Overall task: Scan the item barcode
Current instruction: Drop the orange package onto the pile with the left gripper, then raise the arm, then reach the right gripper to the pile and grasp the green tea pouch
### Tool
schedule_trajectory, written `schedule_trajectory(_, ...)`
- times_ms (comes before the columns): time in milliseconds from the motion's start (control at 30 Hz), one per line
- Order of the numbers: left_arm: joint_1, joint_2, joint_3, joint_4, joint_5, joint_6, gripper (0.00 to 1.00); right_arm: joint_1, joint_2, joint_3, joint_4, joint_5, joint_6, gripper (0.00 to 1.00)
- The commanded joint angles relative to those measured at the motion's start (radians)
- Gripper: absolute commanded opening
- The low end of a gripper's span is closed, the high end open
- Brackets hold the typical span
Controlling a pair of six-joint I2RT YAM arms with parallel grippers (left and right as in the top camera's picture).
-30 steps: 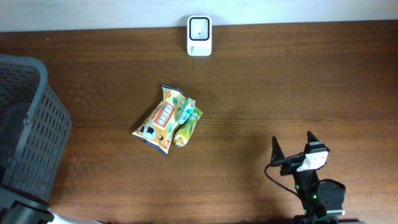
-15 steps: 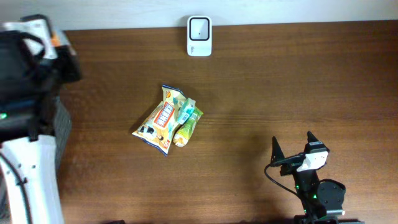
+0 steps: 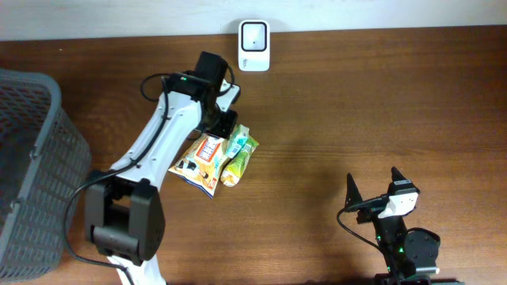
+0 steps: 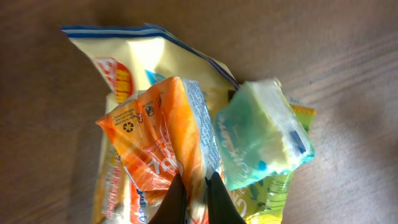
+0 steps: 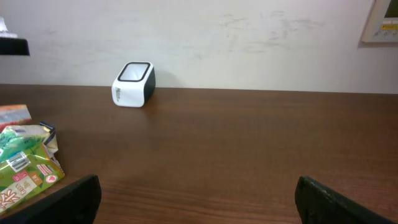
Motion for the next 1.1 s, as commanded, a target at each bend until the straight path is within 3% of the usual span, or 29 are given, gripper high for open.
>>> schedule_trajectory(0, -0.042, 0.048, -0.006, -0.023, -0.005, 0.02, 0.04, -0.005, -0.004, -0.007, -0.001, -0.002, 0.01, 0.99)
schedule_trajectory(100, -0.042, 0.05, -0.019, -0.029, -0.007, 0.02, 0.68, -0.005, -0.004, -0.007, -0.002, -0.002, 0.01, 0.99)
schedule_trajectory(200, -0.023, 0.036, 0.027, -0.049, -0.079, 0.019, 0.71, -0.006, -0.004, -0.007, -0.002, -0.002, 0.01, 0.99)
schedule_trajectory(300, 0.024, -0.005, 0.196, -0.106, -0.079, 0.019, 0.73, -0.005, -0.004, -0.007, -0.002, -0.002, 0.01, 0.99)
schedule_trajectory(400, 0.124, -0.063, 0.345, -0.131, -0.082, 0.038, 1.0, -0.005, -0.004, -0.007, -0.001, -0.002, 0.01, 0.99)
schedule_trajectory(500, 0.269, -0.076, 0.357, -0.135, -0.035, 0.143, 1.0, -0.006, -0.004, -0.007, -0.001, 0.004, 0.01, 0.99)
schedule_trajectory(567, 0.38, -0.076, 0.357, -0.147, 0.217, 0.341, 0.99, -0.005, -0.004, -0.007, 0.002, 0.019, 0.016, 0.99)
schedule_trajectory(633, 0.462, -0.076, 0.357, -0.148, 0.25, 0.356, 0.99, -0.005, -0.003, -0.007, -0.002, -0.027, 0.133, 0.99)
schedule_trajectory(733, 0.489, -0.076, 0.356, -0.15, 0.249, 0.356, 1.0, -0.006, 0.026, 0.033, 0.0, -0.143, 0.177, 0.99)
schedule_trajectory(767, 0.489, -0.076, 0.356, -0.15, 0.249, 0.356, 0.99, -0.005, 0.093, 0.092, -0.001, -0.172, 0.182, 0.99)
schedule_trajectory(800, 0.489, -0.076, 0.356, -0.15, 0.249, 0.356, 0.99, -0.005, 0.335, 0.264, -0.016, -0.285, 0.203, 0.99)
schedule_trajectory(933, 0.488, -0.076, 0.356, -0.15, 0.248, 0.356, 0.99, -0.002, 0.813, 0.65, -0.14, -0.578, 0.289, 0.99)
schedule_trajectory(1067, 0.488, -0.076, 0.356, -0.15, 0.249, 0.356, 0.99, 0.128, 1.18, 0.894, -0.287, -0.592, 0.288, 0.99)
